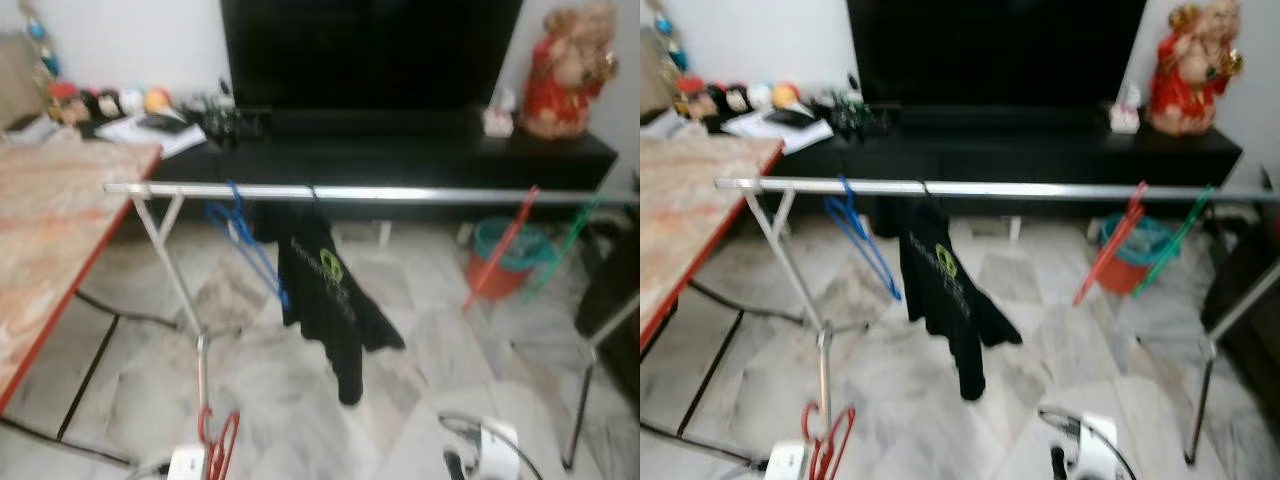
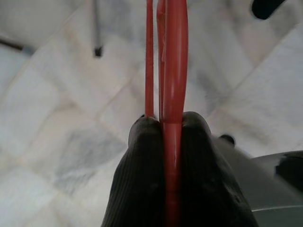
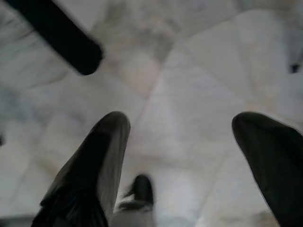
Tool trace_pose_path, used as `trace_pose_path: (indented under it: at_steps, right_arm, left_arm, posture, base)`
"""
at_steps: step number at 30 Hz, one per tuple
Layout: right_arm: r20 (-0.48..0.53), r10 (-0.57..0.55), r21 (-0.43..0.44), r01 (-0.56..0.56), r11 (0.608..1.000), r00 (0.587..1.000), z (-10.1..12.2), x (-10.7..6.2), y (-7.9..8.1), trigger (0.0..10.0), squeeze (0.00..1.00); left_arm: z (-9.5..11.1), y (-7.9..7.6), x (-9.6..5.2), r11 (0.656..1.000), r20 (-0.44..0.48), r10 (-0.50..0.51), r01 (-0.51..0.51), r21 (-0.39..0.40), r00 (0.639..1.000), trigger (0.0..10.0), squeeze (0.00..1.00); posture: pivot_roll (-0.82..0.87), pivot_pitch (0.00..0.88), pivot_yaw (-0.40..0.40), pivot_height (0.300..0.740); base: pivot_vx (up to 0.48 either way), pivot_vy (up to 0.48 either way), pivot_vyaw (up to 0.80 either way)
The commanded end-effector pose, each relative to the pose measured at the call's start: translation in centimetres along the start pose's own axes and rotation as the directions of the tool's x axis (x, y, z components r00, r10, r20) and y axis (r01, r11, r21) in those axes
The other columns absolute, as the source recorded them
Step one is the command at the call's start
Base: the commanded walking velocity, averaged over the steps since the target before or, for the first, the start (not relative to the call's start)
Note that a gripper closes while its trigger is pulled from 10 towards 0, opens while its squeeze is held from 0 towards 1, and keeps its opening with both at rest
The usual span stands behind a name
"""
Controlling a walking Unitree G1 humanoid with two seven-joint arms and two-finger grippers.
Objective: Hang hanger
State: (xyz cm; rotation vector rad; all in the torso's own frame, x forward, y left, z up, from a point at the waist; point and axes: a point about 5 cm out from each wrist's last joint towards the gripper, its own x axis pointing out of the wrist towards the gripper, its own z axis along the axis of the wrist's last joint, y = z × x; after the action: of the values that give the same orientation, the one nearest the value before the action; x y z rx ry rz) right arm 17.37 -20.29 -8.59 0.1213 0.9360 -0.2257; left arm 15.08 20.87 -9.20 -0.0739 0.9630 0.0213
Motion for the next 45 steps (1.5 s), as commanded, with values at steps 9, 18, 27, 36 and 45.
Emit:
trace_pose_path:
  at_steps: [9, 18, 27, 36, 45]
  right_arm:
    - [-0.010, -0.012, -0.009, 0.012, 1.000, 1.000, -0.3, -0.1, -0.2, 10.0, 0.00]
    - [-0.001, -0.024, -0.007, 0.024, 1.000, 1.000, 0.1, -0.1, -1.6, 10.0, 0.00]
    - [-0.004, -0.017, -0.010, 0.017, 1.000, 1.000, -0.1, -0.1, -1.2, 10.0, 0.00]
    - [-0.019, 0.004, -0.023, -0.004, 1.000, 1.000, -0.6, -0.1, 0.8, 10.0, 0.00]
    - [-0.042, 0.005, -0.027, -0.007, 1.000, 0.999, -1.5, -0.2, 1.5, 10.0, 0.00]
  left_arm:
    - [0.0, -0.2, 0.0, 1.000, 0.007, 0.011, -0.011, 0.001, 1.000, 10.0, 0.00]
    - [0.0, 0.1, 0.0, 0.999, -0.008, 0.022, -0.022, 0.041, 1.000, 10.0, 0.00]
    - [-0.1, 0.1, 0.0, 0.998, -0.009, 0.028, -0.027, 0.058, 1.000, 10.0, 0.00]
    - [0.1, -0.2, 0.1, 0.997, -0.004, 0.017, -0.016, 0.079, 1.000, 10.0, 0.00]
    - [0.2, -0.4, 0.1, 0.995, -0.001, 0.006, -0.006, 0.098, 1.000, 10.0, 0.00]
  posture:
    - [0.03, 0.000, -0.040, 0.740]
    - [0.03, 0.000, -0.039, 0.740]
    - [0.03, 0.000, -0.040, 0.740]
    - [0.03, 0.000, -0.041, 0.740]
    - [0.03, 0.000, -0.040, 0.740]
  base:
    - [0.030, 0.000, 0.00]
    - [0.000, 0.000, 0.00]
    - [0.000, -0.185, 0.00]
    - [0.000, -0.309, 0.00]
    - [0.000, -0.368, 0.00]
